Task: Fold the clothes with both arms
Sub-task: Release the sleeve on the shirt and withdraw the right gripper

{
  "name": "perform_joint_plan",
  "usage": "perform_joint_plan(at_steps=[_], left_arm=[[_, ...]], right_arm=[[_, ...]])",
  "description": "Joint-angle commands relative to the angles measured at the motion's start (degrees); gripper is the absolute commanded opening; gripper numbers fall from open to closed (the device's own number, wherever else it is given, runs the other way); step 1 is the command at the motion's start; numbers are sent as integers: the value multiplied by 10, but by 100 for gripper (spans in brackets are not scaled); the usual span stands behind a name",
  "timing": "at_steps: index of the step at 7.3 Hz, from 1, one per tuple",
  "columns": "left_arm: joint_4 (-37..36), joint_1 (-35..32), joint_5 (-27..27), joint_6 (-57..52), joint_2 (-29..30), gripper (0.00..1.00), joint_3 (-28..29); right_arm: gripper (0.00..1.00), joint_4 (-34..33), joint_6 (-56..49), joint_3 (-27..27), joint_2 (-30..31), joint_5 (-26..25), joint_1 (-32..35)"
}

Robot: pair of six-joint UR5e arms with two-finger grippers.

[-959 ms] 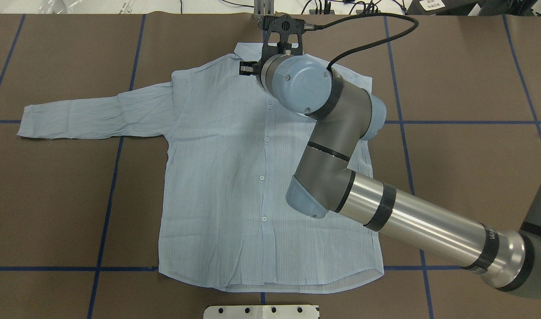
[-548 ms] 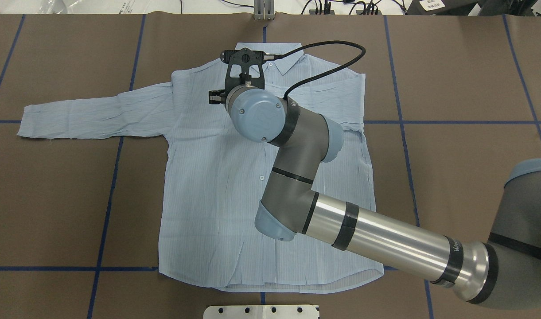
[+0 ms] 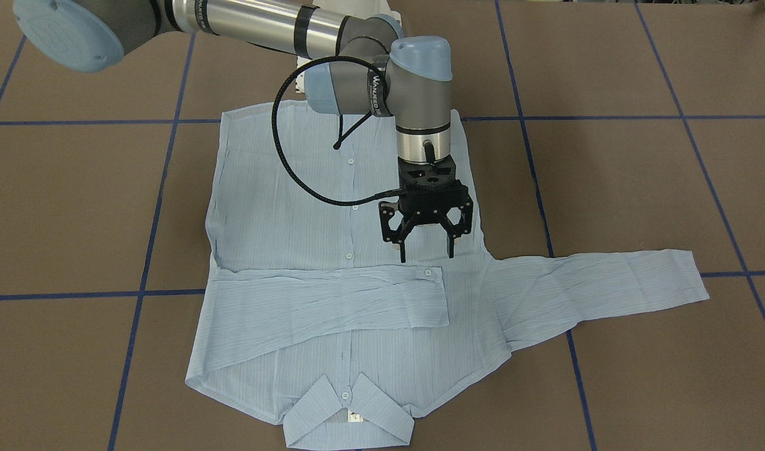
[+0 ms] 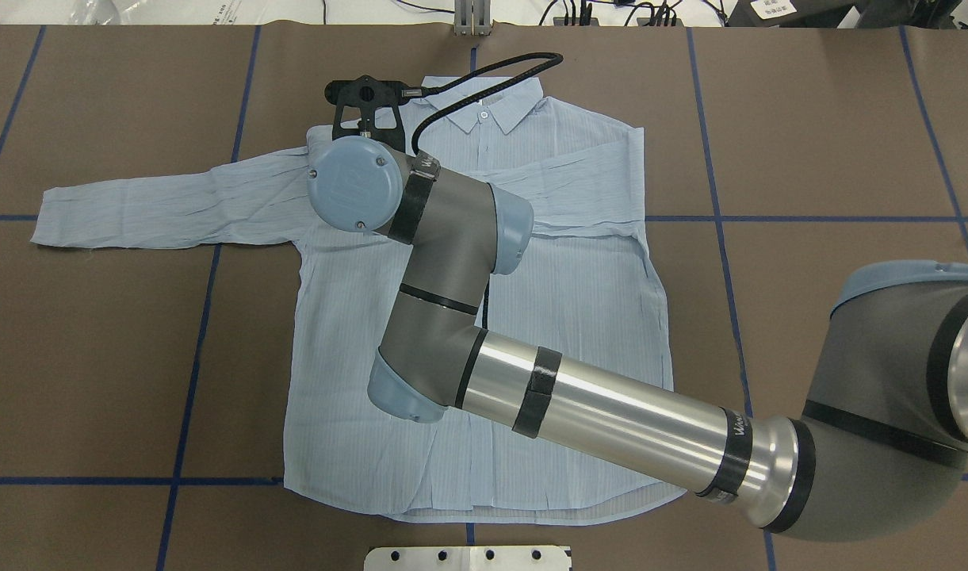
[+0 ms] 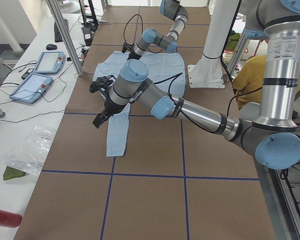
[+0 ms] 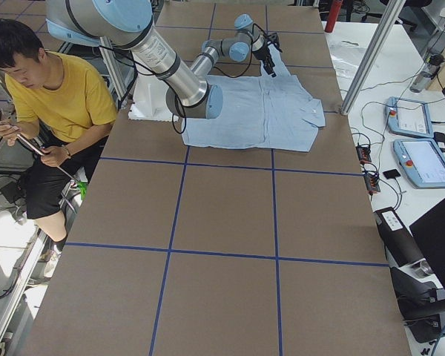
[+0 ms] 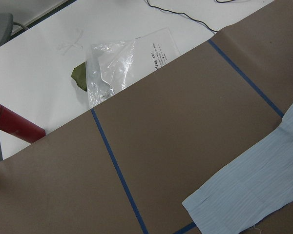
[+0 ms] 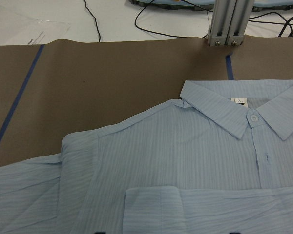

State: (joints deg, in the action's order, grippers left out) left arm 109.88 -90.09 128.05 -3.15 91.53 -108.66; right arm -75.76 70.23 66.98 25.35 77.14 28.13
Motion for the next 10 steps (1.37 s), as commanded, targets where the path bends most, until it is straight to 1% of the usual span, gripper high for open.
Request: perform_joint_plan(at_steps=[1, 2, 3, 4, 5, 6, 7, 8, 9, 10], left_arm=[[23, 6, 1, 63, 8, 100, 4], [105, 43, -1, 74, 0, 100, 15], [157, 67, -1, 76, 1, 100, 55], [194, 104, -5, 76, 6, 100, 82], [236, 112, -6, 106, 6, 100, 106], [288, 137, -7, 169, 2, 100, 128], [348, 170, -32, 210, 0, 100, 162], [406, 193, -46, 245, 0, 100, 208], [438, 214, -49, 283, -1, 100, 240], [461, 223, -69, 300, -5, 100, 269]], right_arm=[[99, -39, 37, 2, 4, 68, 48], [99, -51, 40, 10, 25, 161, 95], [99, -83, 30, 52, 52, 224, 147], [99, -85, 17, 109, 98, 304, 203], [100, -90, -49, 182, 169, 371, 253], [100, -100, -160, 265, 261, 409, 300], [100, -107, -270, 319, 341, 453, 354], [100, -105, -374, 348, 417, 502, 412], [100, -97, -484, 358, 486, 538, 465], [100, -95, -573, 359, 534, 575, 512]])
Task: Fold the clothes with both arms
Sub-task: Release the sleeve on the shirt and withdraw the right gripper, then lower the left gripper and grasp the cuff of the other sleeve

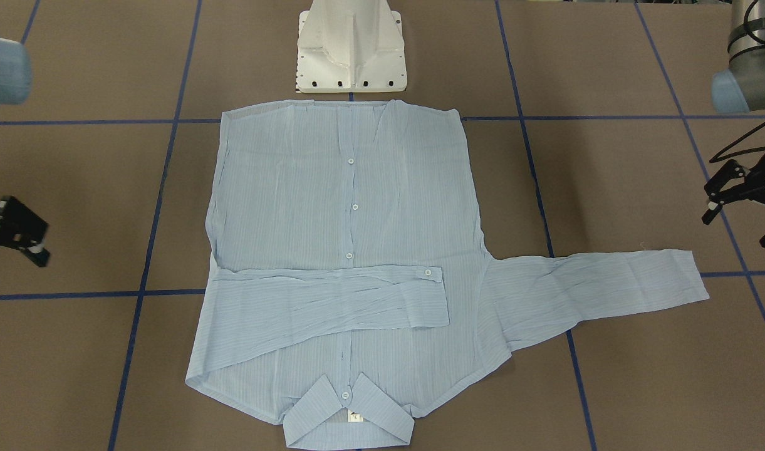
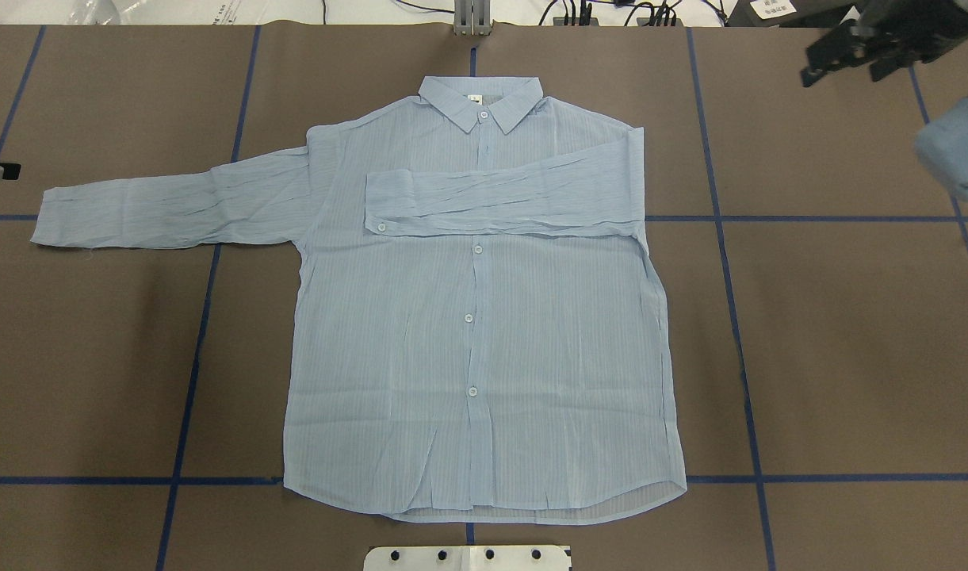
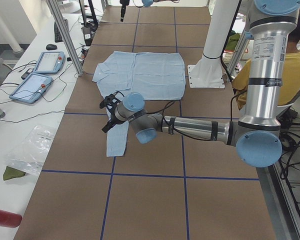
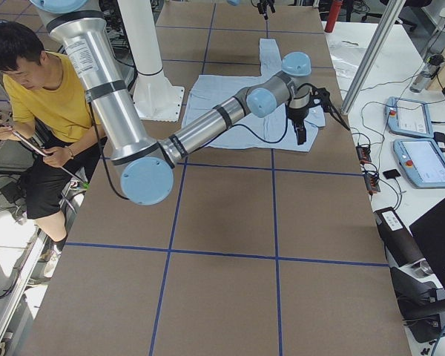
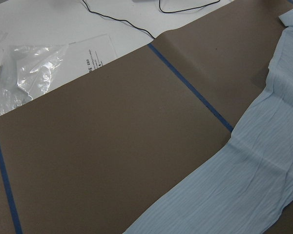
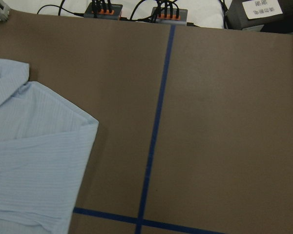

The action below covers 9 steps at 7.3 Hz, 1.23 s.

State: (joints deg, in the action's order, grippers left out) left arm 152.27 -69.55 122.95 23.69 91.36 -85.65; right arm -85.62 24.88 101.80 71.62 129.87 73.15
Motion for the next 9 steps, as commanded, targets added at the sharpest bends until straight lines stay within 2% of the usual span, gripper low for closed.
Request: perform_joint_plan(at_steps=[1, 2, 3, 4, 9], left_arm=[[60, 30, -45, 51, -3, 96, 67], [86, 36, -49, 170, -2, 81, 77], [111, 62, -88, 232, -2, 79, 84], [140, 91, -128, 239, 0, 79, 113], [153, 108, -131, 238, 4, 74, 152]], right_arm=[[100, 5, -157, 11, 97, 59, 90], [100, 6, -164, 12, 108, 59, 94], [100, 6, -164, 16, 113, 58, 94], [100, 6, -164, 23, 120, 58, 95], [100, 6, -164, 31, 124, 56, 95]])
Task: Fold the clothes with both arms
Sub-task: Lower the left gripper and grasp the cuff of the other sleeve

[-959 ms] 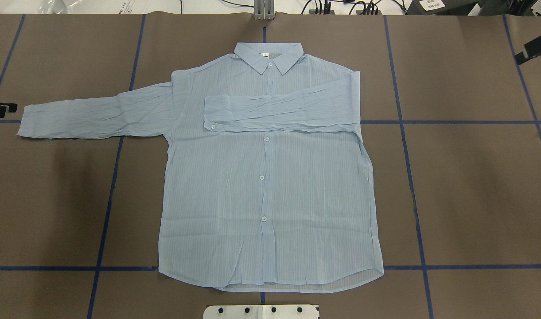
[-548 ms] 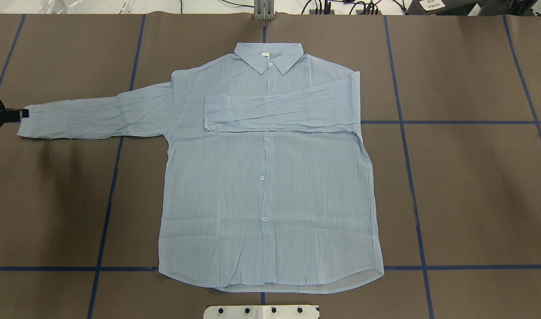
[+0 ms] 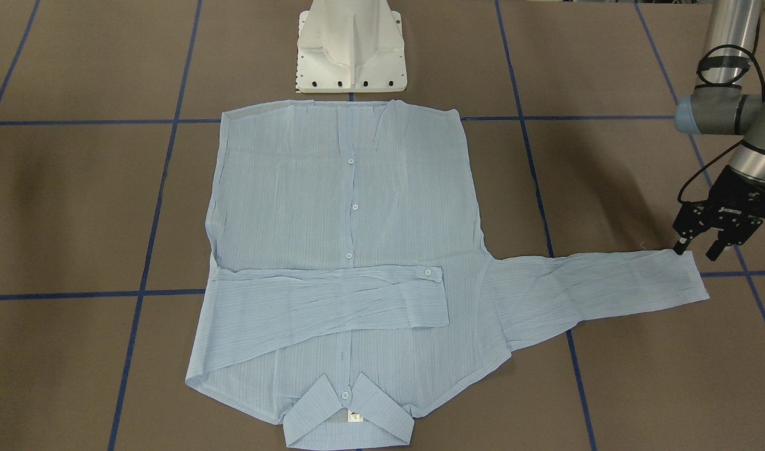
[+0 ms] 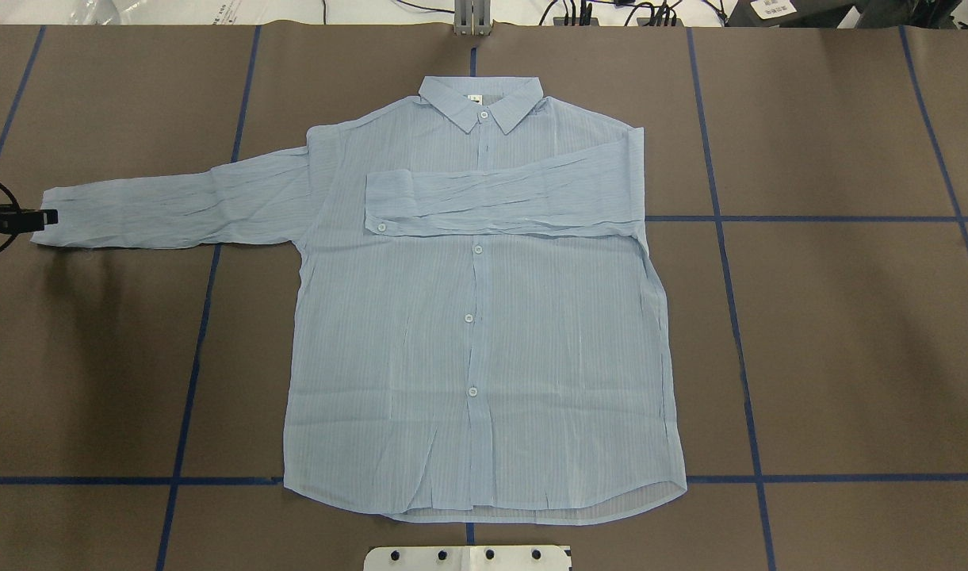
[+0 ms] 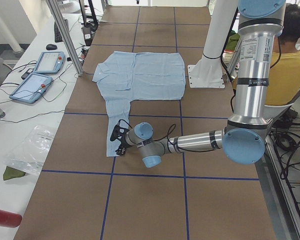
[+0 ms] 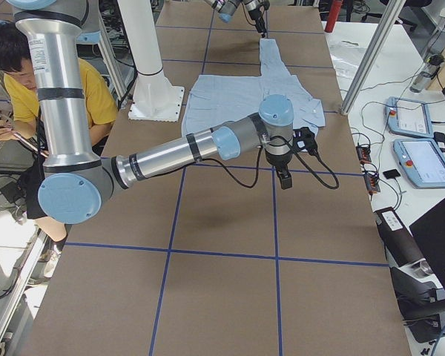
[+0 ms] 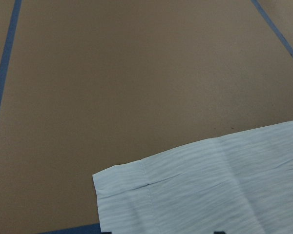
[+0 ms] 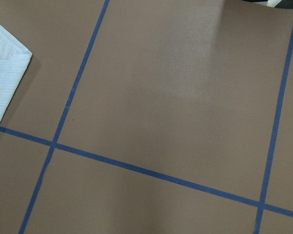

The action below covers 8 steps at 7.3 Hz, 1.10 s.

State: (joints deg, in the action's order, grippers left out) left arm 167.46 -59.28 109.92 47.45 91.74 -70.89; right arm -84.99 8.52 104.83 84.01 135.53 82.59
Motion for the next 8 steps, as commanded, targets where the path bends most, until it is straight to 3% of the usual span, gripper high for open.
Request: perform_joint_plan(at_steps=[1, 8], left_arm=[[1, 12, -13, 0, 0, 74, 9], [27, 29, -22, -4, -1, 71, 37]], right_arm=[[100, 0, 0, 0, 1, -1, 0], [100, 0, 0, 3, 6, -2, 0]])
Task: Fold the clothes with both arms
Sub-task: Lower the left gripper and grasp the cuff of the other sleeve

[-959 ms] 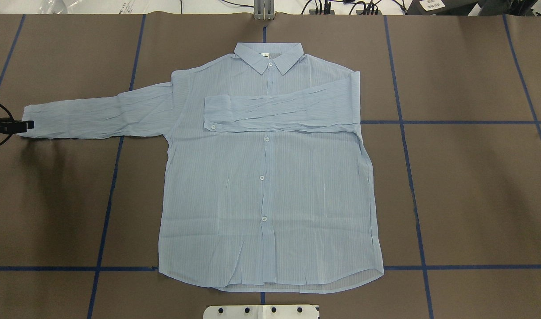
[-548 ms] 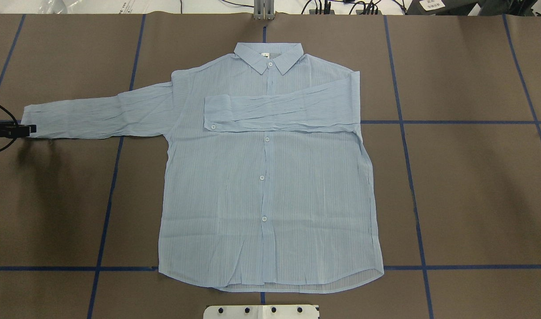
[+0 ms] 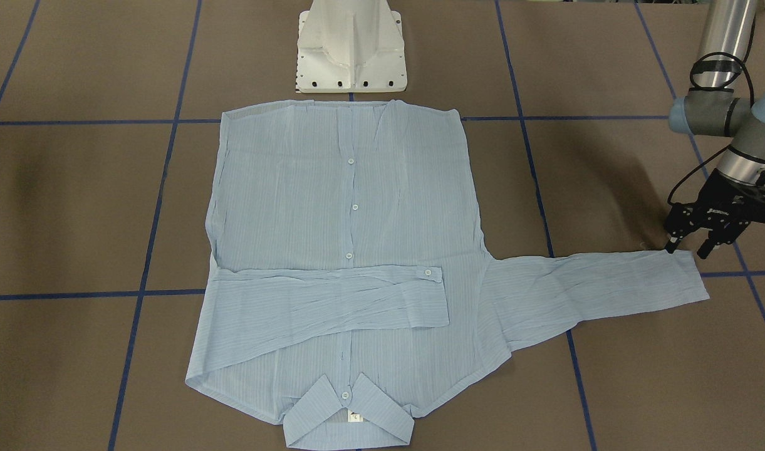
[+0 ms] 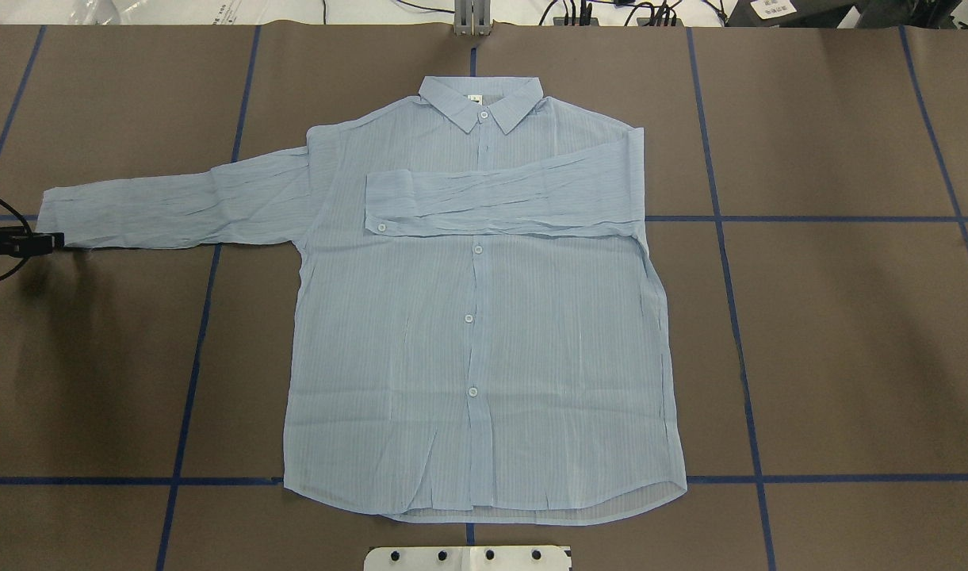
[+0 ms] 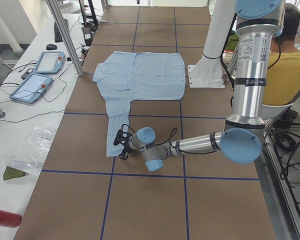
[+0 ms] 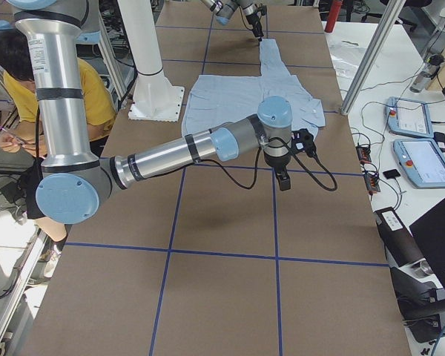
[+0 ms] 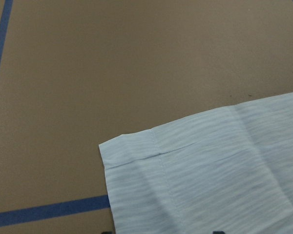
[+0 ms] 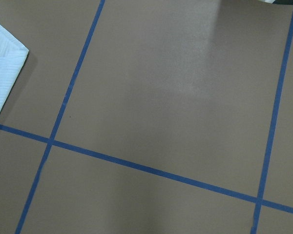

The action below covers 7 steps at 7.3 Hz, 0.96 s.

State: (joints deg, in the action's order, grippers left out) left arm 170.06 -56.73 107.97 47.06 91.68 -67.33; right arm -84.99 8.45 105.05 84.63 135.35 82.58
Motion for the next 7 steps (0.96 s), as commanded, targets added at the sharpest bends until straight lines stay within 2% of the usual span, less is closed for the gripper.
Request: perform_joint_plan(at_steps=[1, 3, 5, 7], left_arm=[[2, 3, -3, -1, 0, 56, 1], [2, 3, -3, -2, 0, 43, 1], [9, 3, -1, -2, -2, 0, 1], [9, 3, -1, -2, -3, 0, -1]], right_arm=[[100, 0, 0, 0, 0, 0, 0], [100, 0, 1, 0, 0, 0, -1], [100, 0, 1, 0, 0, 0, 0], [100, 0, 2, -1, 0, 1, -1]])
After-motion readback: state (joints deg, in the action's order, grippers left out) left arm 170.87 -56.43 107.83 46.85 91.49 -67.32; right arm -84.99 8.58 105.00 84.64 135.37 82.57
